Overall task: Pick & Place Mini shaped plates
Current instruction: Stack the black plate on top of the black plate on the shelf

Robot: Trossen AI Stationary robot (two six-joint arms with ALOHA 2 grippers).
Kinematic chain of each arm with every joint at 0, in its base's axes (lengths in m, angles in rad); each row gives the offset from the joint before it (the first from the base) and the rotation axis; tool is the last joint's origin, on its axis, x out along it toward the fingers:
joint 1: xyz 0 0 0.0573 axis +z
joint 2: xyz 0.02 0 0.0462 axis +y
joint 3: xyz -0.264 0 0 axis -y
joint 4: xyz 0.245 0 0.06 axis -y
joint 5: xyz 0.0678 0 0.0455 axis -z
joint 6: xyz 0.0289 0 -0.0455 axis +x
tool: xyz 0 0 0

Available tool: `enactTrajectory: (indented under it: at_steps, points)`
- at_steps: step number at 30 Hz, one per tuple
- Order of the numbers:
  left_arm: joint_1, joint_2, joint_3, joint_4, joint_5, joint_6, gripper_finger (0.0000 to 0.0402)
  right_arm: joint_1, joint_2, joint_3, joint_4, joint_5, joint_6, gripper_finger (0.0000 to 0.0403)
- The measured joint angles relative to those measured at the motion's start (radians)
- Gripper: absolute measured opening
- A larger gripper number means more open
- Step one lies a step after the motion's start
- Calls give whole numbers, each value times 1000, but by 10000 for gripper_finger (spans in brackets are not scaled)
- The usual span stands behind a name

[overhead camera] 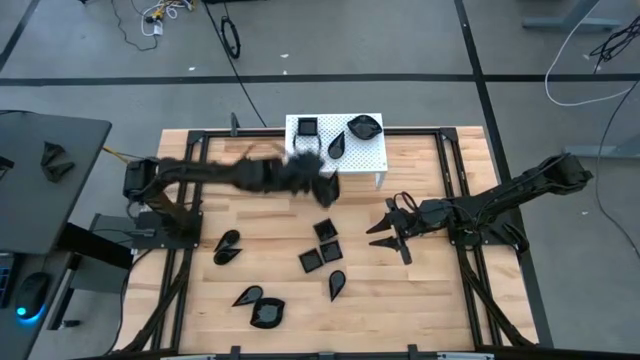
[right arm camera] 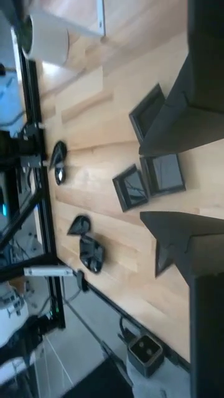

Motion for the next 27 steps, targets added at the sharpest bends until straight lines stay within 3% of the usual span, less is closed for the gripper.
enactTrajectory:
  at_steps: [7,12,27]
  points:
    - [219,118,249,-62,147,197,3,0,0,0,4,54,0,157]
    - [303,245,380,-156,194,250,3,0,0,0,4,54,28,157]
    - [328,316,396,-212,191,268,24,0,0,0,3,53,52,157]
